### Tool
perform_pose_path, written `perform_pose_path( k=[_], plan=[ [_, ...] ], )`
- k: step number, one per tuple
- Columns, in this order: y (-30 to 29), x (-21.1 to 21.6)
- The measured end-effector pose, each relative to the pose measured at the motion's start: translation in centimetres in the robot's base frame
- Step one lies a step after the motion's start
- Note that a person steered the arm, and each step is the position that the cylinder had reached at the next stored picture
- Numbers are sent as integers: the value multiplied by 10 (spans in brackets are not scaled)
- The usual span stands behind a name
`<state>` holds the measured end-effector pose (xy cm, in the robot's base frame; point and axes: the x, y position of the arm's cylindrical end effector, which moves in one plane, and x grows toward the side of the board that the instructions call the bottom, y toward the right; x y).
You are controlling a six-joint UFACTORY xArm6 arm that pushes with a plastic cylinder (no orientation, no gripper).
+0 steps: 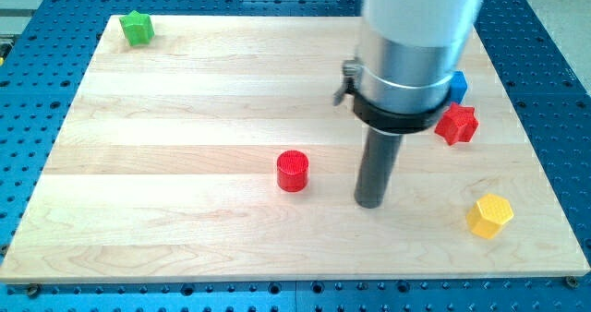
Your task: Push the red circle towards the top center
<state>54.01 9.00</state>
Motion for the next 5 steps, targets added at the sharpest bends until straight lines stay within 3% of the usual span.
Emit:
perform_pose_path(
  k=[1, 2, 4, 5],
  plan=[
    [-75, 0],
    [-109, -31],
    [-110, -33],
    [-108, -86]
  ],
)
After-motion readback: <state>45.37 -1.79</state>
